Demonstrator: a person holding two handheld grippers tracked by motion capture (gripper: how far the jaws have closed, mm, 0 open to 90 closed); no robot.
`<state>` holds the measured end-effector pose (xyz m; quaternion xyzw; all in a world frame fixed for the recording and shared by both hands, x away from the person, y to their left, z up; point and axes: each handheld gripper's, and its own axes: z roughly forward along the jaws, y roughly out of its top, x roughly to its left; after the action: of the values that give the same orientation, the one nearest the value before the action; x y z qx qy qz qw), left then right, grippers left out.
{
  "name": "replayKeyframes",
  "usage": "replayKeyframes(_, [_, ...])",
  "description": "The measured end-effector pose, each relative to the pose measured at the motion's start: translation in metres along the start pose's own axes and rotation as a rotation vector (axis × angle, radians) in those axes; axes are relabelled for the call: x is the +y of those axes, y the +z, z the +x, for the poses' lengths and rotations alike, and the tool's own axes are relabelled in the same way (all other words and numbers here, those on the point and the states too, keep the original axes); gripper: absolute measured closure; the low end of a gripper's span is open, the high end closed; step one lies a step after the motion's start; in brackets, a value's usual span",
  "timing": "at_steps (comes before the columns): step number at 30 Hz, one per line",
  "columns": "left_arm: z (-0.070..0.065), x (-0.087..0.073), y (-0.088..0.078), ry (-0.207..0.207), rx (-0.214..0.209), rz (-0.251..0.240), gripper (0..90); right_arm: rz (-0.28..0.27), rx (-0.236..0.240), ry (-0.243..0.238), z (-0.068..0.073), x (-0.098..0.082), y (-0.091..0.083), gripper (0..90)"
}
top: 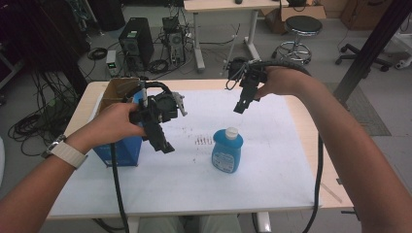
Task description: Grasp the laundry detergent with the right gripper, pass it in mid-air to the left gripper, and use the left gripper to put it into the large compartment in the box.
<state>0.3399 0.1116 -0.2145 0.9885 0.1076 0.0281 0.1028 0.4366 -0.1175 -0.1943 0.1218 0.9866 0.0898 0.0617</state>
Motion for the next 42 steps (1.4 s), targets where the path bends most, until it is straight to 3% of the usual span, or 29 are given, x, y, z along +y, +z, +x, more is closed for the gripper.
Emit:
replayKeyframes(18, [-0.002,0.0,0.0,-0.005,-0.001,-0.01,5.0,-0.028,0.015,0.07,0.023,-0.016,-0.018,4.8])
replayKeyframes(42, [-0.001,-0.003,-0.001,-0.01,0.007,-0.008,5.0,-0.041,0.104,0.151,0.051,-0.033,-0.011,4.6])
